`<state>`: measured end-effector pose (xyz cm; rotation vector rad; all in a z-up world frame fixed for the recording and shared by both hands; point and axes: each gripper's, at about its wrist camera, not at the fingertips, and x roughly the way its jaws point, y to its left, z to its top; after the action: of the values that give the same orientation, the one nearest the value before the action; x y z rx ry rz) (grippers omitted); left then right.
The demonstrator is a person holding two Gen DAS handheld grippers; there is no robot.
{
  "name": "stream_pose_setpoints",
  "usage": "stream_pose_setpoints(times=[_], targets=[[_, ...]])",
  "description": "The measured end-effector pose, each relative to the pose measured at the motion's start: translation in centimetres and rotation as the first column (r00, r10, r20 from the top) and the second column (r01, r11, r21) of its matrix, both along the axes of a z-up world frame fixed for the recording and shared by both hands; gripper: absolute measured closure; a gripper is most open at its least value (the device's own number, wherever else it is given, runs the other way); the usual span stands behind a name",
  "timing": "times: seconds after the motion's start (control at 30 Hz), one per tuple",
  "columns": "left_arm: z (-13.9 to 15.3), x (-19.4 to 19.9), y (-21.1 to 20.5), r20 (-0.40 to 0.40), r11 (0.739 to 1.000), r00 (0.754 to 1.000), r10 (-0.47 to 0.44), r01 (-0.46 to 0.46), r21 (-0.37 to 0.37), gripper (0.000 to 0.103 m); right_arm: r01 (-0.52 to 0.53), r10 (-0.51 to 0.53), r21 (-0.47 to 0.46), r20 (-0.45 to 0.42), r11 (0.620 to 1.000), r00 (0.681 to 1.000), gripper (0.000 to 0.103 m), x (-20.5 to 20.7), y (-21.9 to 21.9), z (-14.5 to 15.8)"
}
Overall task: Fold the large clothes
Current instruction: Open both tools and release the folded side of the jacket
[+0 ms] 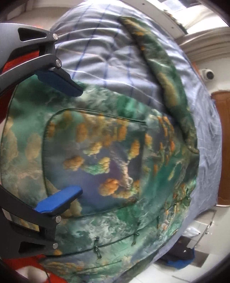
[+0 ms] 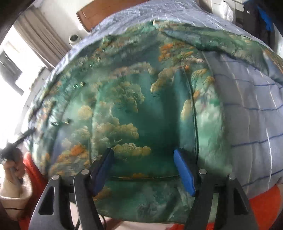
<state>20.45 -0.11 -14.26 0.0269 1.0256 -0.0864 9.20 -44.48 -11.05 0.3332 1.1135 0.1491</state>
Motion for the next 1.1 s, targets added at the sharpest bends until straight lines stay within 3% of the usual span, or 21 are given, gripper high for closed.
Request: stream_pose_setpoints(times=[0.13, 0.23, 0.3, 0.4, 0.5, 0.63, 0.77, 0.83, 0.87, 0.9, 0.93, 1.03, 1.1], targets=[[1.6, -0.9, 1.0, 0.063, 1.000, 0.998, 0.030, -0.031, 0.003, 0.002, 0.113, -0.122, 0.076, 0.120, 0.991, 0.985, 0.034, -0.9, -5.5, 3.9], [3.1, -1.1, 1.6, 0.105, 0.998, 0.992, 0.064, -0.062, -0.017, 0.002, 0.326, -0.351, 0.157, 0.181, 0.932, 0.919, 0.033, -1.4, -14.1, 5.8], [3.7, -1.4, 1.8, 0.126, 0.996, 0.989, 0.082, -0.078, -0.037, 0.002, 0.502, -0.547, 0.246, 0.169, 0.829, 0.820, 0.033, -2.2, -21.1, 5.6], [3.6, -1.4, 1.8, 0.128, 0.995, 0.987, 0.093, -0.089, -0.038, 0.002, 0.660, -0.734, 0.378, 0.082, 0.649, 0.674, 0.033, -3.7, -28.7, 3.4], [2.9, -1.4, 1.4, 0.105, 0.996, 0.991, 0.086, -0.085, -0.015, 0.002, 0.733, -0.820, 0.444, 0.011, 0.516, 0.572, 0.033, -4.6, -32.3, 1.2], [2.5, -1.5, 0.9, 0.090, 0.997, 0.993, 0.080, -0.081, 0.003, 0.002, 0.768, -0.869, 0.485, -0.031, 0.418, 0.493, 0.034, -4.2, -34.8, -0.6], [2.1, -1.6, 0.7, 0.082, 0.996, 0.993, 0.084, -0.085, 0.012, 0.002, 0.789, -0.885, 0.473, -0.041, 0.392, 0.464, 0.035, -2.7, -36.6, -1.2], [1.8, -1.7, 0.7, 0.078, 0.996, 0.993, 0.088, -0.090, 0.012, 0.002, 0.816, -0.902, 0.459, -0.066, 0.352, 0.426, 0.044, -2.3, -36.7, -1.8], [1.6, -1.8, 0.8, 0.076, 0.996, 0.993, 0.091, -0.092, 0.012, 0.002, 0.820, -0.904, 0.453, -0.068, 0.349, 0.422, 0.059, -2.3, -36.9, -1.8], [1.5, -1.8, 0.8, 0.075, 0.995, 0.993, 0.094, -0.095, 0.013, 0.002, 0.826, -0.901, 0.433, -0.065, 0.361, 0.428, 0.080, -1.9, -37.0, -1.6], [1.3, -1.9, 0.8, 0.076, 0.995, 0.993, 0.095, -0.097, 0.015, 0.002, 0.826, -0.897, 0.417, -0.055, 0.378, 0.438, 0.086, -1.6, -37.1, -1.2], [0.9, -2.3, 0.8, 0.097, 0.994, 0.990, 0.099, -0.103, 0.039, 0.002, 0.815, -0.880, 0.358, 0.044, 0.456, 0.473, 0.089, -0.6, -36.9, 2.3], [0.6, -2.5, 0.8, 0.116, 0.993, 0.988, 0.101, -0.106, 0.042, 0.002, 0.777, -0.840, 0.324, 0.139, 0.539, 0.525, 0.090, 1.0, -35.4, 6.2]])
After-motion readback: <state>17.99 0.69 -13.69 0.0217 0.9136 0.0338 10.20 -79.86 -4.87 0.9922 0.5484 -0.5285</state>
